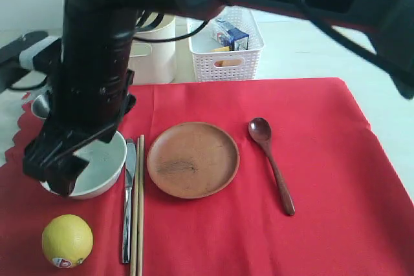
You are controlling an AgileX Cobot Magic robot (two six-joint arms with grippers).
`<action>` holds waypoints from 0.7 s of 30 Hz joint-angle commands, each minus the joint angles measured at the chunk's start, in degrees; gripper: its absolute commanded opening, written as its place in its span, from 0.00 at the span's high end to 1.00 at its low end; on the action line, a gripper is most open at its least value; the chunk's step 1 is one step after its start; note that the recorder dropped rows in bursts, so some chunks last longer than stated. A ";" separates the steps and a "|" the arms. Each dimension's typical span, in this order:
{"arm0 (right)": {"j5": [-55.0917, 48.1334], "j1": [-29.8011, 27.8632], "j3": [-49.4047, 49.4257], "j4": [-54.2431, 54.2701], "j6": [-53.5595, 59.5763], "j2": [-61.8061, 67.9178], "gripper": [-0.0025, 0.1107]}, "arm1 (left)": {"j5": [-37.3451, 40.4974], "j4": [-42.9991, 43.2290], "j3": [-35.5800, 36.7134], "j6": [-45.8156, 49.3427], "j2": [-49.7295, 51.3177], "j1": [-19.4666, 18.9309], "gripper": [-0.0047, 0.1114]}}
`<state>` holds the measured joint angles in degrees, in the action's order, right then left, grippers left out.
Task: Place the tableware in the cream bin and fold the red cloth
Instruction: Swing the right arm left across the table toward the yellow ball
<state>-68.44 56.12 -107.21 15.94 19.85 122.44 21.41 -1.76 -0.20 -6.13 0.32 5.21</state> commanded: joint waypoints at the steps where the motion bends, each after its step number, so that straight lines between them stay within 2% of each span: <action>1: 3.73 4.18 4.11 -2.01 -1.74 -0.55 0.30 | -0.48 -0.42 0.20 -0.11 -0.32 -0.07 0.96; 9: 11.89 10.00 10.60 -2.30 -4.64 -0.55 0.30 | -0.48 -0.42 0.20 -0.11 -0.32 -0.07 0.96; 15: 17.54 13.22 16.04 -8.93 -10.47 -0.55 0.30 | -0.48 -0.42 0.20 -0.11 -0.32 -0.07 0.96; 21: 25.96 13.80 23.28 -15.48 -15.61 -4.85 0.30 | -0.48 -0.42 0.20 -0.11 -0.32 -0.07 0.96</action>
<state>-46.95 69.90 -86.63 2.81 5.74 120.78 21.41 -1.76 -0.20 -6.13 0.32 5.21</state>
